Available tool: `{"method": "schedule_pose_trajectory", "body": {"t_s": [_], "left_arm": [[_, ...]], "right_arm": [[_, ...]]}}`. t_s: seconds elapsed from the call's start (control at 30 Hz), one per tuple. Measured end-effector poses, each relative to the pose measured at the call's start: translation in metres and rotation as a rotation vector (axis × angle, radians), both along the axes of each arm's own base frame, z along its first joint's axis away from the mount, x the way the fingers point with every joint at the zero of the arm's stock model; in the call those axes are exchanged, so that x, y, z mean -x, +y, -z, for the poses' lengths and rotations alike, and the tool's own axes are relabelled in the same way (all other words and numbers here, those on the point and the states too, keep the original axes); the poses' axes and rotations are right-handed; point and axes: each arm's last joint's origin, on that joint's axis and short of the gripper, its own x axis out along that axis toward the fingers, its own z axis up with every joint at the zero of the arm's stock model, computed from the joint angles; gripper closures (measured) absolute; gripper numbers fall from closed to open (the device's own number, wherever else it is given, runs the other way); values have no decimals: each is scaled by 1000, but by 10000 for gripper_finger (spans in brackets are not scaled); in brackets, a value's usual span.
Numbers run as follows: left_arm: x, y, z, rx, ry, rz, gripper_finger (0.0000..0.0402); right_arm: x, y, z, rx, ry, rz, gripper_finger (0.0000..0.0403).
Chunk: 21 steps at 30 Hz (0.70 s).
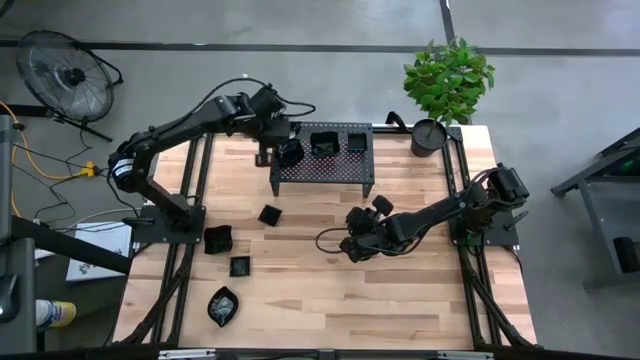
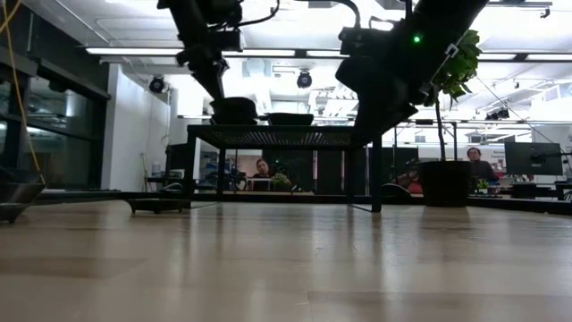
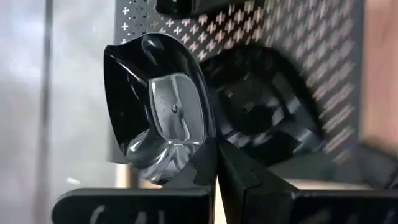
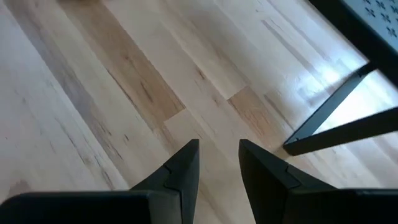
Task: Pick & Place Mini shaped plates
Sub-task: Stack the leaf shaped plate on top of the leaf shaped plate on the shelf
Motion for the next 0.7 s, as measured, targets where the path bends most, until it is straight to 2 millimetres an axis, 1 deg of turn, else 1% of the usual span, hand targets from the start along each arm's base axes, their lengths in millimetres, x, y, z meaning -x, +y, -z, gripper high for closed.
{"method": "schedule_pose_trajectory", "body": {"t_s": [0.17,0.27,0.43,0.6,0.7], "left_arm": [[-8,-15,0,156,-95,-196,400],[-13,-24,0,220,-127,-248,401],[-20,-36,0,256,-151,-278,401],[-23,-45,0,191,-125,-302,401],[-23,-45,0,173,-125,-328,401]], "right_arm": [[0,0,0,-26,-34,42,295],[0,0,0,-43,-55,69,295],[0,1,0,-60,-75,91,295],[0,2,0,-74,-64,74,295],[0,2,0,-79,-65,71,295]]}}
